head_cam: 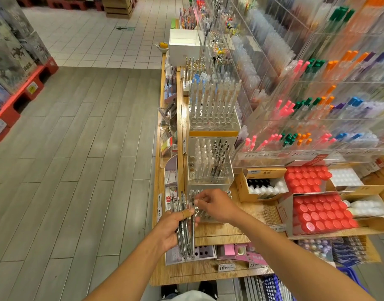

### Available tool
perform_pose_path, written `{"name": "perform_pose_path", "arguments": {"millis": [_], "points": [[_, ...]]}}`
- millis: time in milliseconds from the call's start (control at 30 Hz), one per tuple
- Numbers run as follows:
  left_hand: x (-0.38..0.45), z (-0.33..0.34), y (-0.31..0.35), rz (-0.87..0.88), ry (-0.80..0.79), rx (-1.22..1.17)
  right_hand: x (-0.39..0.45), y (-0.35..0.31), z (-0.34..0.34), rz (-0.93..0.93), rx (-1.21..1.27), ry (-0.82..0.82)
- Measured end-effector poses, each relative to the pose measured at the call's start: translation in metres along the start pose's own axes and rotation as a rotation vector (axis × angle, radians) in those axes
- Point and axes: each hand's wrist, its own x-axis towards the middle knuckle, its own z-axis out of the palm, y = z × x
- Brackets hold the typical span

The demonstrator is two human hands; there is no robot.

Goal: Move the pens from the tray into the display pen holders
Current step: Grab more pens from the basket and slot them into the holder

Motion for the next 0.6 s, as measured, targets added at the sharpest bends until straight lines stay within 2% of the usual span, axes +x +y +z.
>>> {"name": "perform_pose_path", "arguments": {"millis": [167, 233, 367, 467, 600], "points": [[-0.002, 0.002, -0.003, 0.030, -0.033, 0.019, -0.005, -0.006, 0.001, 0.143, 0.338, -0.083], [-0.003, 0.002, -0.004, 0.036, -0.031, 0.025, -0.006, -0.007, -0.002, 0.169, 0.371, -0.095], [-0.002, -0.001, -0.005, 0.042, 0.083, 0.043, -0.008, -0.009, -0.018, 0.152, 0.400, -0.043], [0.000, -0.006, -0.005, 0.024, 0.148, 0.045, -0.010, -0.011, -0.031, 0.073, 0.338, 0.037], [0.003, -0.012, -0.006, 0.004, 0.174, 0.073, -0.016, -0.009, -0.036, -0.096, 0.081, 0.134]]}}
